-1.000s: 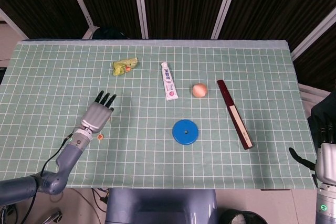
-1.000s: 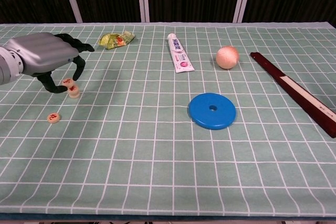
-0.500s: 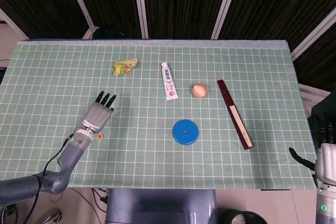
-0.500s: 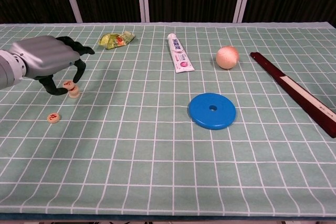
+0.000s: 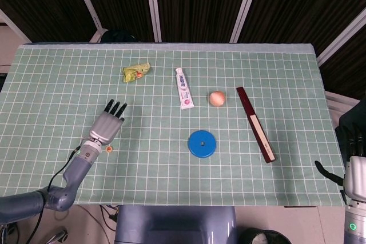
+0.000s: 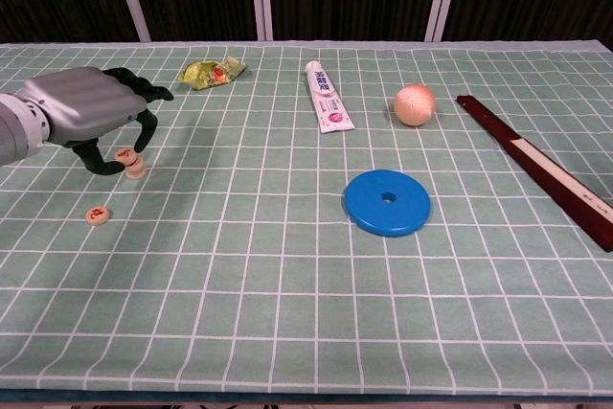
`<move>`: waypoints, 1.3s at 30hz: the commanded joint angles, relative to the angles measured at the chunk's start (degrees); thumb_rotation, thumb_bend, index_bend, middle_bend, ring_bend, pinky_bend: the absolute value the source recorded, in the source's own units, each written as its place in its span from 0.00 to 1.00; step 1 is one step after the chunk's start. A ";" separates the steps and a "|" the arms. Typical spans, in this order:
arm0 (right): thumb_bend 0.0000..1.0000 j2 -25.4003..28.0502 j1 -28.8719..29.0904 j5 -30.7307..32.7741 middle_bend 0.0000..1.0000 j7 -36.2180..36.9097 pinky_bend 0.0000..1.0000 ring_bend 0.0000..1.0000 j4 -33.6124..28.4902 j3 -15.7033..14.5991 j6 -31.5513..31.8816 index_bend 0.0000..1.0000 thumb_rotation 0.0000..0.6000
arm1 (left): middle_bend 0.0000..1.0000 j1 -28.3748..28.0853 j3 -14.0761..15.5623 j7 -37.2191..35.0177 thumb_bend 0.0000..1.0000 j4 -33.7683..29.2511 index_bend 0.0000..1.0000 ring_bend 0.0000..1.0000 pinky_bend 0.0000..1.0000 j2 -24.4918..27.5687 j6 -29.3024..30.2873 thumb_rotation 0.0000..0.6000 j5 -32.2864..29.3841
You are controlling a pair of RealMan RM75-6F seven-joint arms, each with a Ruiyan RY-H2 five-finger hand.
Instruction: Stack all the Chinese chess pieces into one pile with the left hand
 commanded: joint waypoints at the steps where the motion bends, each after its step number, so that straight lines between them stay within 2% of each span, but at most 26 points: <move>1: 0.23 0.00 -0.01 0.01 0.01 0.00 0.00 0.00 -0.01 0.02 0.03 0.10 1.00 | 0.00 -0.04 -0.03 0.05 0.31 0.02 0.48 0.00 0.00 -0.07 -0.03 1.00 -0.06; 32: 0.23 0.06 0.00 0.11 0.01 -0.01 0.00 0.00 -0.05 0.04 -0.05 0.10 1.00 | 0.00 -0.49 0.19 2.51 0.31 -0.22 0.45 0.00 0.00 -0.82 0.83 1.00 -0.29; 39: 0.23 0.02 0.04 0.04 0.01 -0.21 0.00 0.00 0.05 0.01 -0.06 0.10 1.00 | 0.00 0.85 -0.05 1.64 0.31 -5.11 0.40 0.00 0.00 2.14 4.95 1.00 2.32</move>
